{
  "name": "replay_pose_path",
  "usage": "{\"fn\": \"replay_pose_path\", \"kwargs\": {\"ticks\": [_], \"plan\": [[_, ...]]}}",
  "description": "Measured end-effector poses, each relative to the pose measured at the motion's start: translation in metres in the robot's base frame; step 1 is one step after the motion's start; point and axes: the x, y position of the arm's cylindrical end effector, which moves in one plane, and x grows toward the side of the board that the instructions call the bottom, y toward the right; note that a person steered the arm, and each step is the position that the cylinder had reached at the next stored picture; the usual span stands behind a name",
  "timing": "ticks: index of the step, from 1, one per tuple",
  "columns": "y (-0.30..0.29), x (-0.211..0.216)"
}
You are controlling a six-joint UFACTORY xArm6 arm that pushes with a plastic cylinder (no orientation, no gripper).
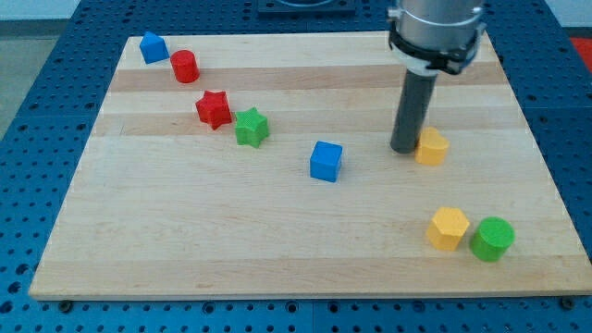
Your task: Place yellow heart to the bottom right of blue cube
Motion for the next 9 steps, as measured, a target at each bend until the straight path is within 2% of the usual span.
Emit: {"fn": "replay_pose_path", "kwargs": {"ticks": [1, 3, 4, 5, 7, 8, 9], "plan": [[0.003, 0.001], [0.035, -0.037], [0.069, -0.034], [0.072, -0.023], [0.053, 0.021], [0.041, 0.03], [0.042, 0.015]]}}
